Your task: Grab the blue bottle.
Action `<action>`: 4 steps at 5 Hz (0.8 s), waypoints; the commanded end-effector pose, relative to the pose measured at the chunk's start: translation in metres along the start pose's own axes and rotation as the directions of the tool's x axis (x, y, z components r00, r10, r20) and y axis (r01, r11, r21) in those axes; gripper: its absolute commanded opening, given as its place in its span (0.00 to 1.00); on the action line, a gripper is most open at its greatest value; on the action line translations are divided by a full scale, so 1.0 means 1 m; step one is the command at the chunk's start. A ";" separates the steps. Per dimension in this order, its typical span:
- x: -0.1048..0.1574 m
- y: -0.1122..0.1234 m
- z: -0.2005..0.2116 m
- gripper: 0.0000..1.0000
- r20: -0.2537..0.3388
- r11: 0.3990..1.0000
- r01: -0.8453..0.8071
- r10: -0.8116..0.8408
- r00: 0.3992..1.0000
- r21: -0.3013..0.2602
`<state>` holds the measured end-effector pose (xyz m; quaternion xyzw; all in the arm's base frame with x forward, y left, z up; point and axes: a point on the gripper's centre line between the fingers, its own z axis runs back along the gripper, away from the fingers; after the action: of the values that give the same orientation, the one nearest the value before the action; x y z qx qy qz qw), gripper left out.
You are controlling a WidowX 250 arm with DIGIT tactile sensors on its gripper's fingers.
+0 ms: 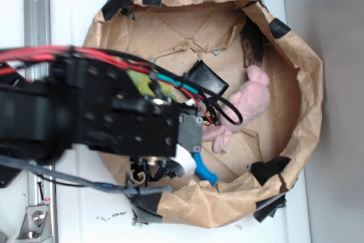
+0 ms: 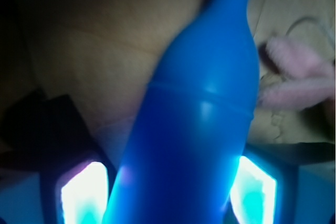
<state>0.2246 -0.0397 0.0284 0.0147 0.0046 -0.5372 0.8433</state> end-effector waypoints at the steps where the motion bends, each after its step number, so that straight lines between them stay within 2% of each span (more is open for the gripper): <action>1: -0.006 0.044 0.077 0.00 -0.003 0.923 -0.381 0.381 0.924 -0.062; 2: -0.011 0.039 0.127 0.08 -0.087 0.840 -0.542 0.541 0.837 0.005; 3: -0.023 0.028 0.166 0.00 0.021 0.671 -0.737 0.738 0.674 0.083; 4: -0.015 0.030 0.178 0.00 0.004 0.516 -0.851 0.855 0.519 0.091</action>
<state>0.2438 0.0037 0.1955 0.0593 0.0172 -0.0440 0.9971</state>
